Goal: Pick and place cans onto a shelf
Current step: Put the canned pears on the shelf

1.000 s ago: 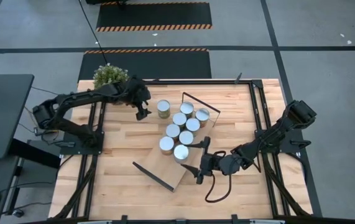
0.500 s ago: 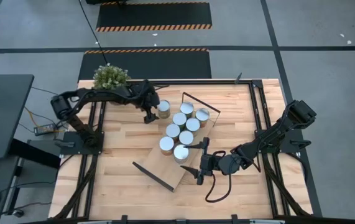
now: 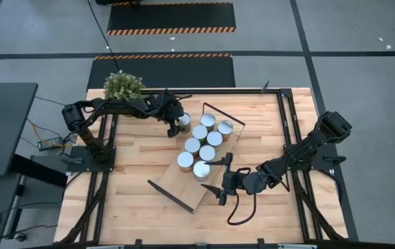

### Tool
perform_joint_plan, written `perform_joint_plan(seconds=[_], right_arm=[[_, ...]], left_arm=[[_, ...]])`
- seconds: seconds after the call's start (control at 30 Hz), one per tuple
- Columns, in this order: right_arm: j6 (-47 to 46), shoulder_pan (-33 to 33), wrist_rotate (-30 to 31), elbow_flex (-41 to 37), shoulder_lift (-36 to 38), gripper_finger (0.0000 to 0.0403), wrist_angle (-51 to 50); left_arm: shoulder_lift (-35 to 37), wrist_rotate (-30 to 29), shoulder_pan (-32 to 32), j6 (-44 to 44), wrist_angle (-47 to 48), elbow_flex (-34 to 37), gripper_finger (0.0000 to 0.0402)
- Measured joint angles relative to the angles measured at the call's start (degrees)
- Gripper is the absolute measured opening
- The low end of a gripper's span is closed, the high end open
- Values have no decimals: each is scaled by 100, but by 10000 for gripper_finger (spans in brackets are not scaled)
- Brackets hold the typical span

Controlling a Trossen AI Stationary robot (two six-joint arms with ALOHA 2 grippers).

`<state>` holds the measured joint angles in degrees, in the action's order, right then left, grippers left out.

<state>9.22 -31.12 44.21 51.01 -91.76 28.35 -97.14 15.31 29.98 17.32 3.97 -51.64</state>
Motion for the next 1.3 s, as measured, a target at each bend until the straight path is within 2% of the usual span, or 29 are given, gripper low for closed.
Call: perform_joint_plan(seconds=[0.27,0.37,0.53,0.67,0.8,0.93,1.1,1.17,1.3], right_arm=[[385,118,108,-1,81,374,-117],[388,218,61,-1,342,374,-341],[381,592,40,-1,859,374,-670],[135,1008,-332,1,1157,374,-1065],[-10,1293,-583,1,1206,374,-1281],[-43,1398,-670,-1,1180,374,-1303],[-176,1555,-532,-1,1042,374,-1253],[-176,1618,-482,-1,971,374,-1194],[-150,1644,-437,1,722,381,-799]], left_arm=[[29,0,22,212,16,-2,302],[312,-54,111,594,613,-85,301],[1044,77,273,747,1351,-425,316],[1589,76,275,879,2063,-796,316],[2112,543,162,750,2445,-1128,315],[2441,1034,-157,524,2351,-1215,316],[2533,1044,-839,100,1878,-1222,317],[2499,952,-1139,-111,1557,-1222,318],[2427,238,-1729,-570,1181,-1220,318]])
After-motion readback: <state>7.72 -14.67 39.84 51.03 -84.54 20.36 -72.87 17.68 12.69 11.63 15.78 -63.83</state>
